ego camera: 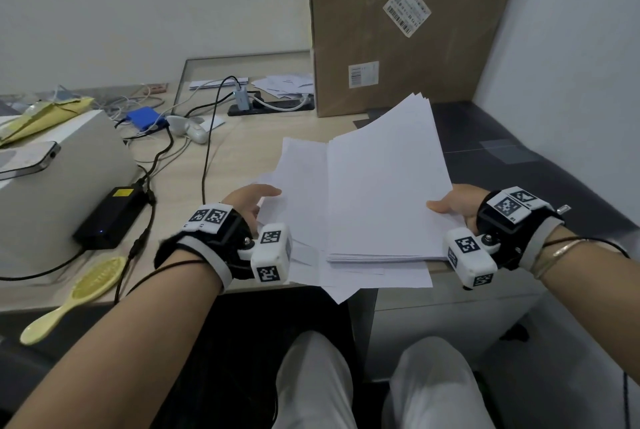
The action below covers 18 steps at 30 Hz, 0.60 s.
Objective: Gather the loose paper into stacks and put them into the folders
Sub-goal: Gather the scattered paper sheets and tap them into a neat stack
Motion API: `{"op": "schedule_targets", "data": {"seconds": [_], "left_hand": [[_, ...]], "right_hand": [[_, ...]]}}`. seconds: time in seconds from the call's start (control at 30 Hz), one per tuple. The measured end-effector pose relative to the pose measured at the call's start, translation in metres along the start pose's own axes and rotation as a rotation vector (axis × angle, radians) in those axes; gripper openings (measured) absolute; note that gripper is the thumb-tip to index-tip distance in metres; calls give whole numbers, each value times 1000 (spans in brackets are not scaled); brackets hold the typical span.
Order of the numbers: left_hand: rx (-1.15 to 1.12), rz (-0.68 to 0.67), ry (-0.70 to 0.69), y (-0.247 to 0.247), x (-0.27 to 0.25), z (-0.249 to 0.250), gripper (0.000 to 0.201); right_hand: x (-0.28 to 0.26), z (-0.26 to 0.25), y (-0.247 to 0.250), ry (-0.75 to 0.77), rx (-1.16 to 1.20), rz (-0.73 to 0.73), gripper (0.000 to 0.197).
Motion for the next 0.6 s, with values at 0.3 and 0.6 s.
{"op": "schedule_targets", "data": {"seconds": [0.3, 0.6], "left_hand": [[408, -99, 93, 2, 15, -5, 84], [759, 99, -106, -12, 36, -1, 50]], "right_hand": [[-8, -1, -5, -13, 82, -29, 42], [-11, -8, -18, 41, 196, -97, 27]]}}
Point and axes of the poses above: each hand's wrist, its own x-axis towards the middle knuckle, its own y-axis out of the back of the hand, z = x × y, the point moved 3 cm from there along x, towards the middle knuckle, and after that the axes turned 15 degrees about -z, right-handed, at the moved point
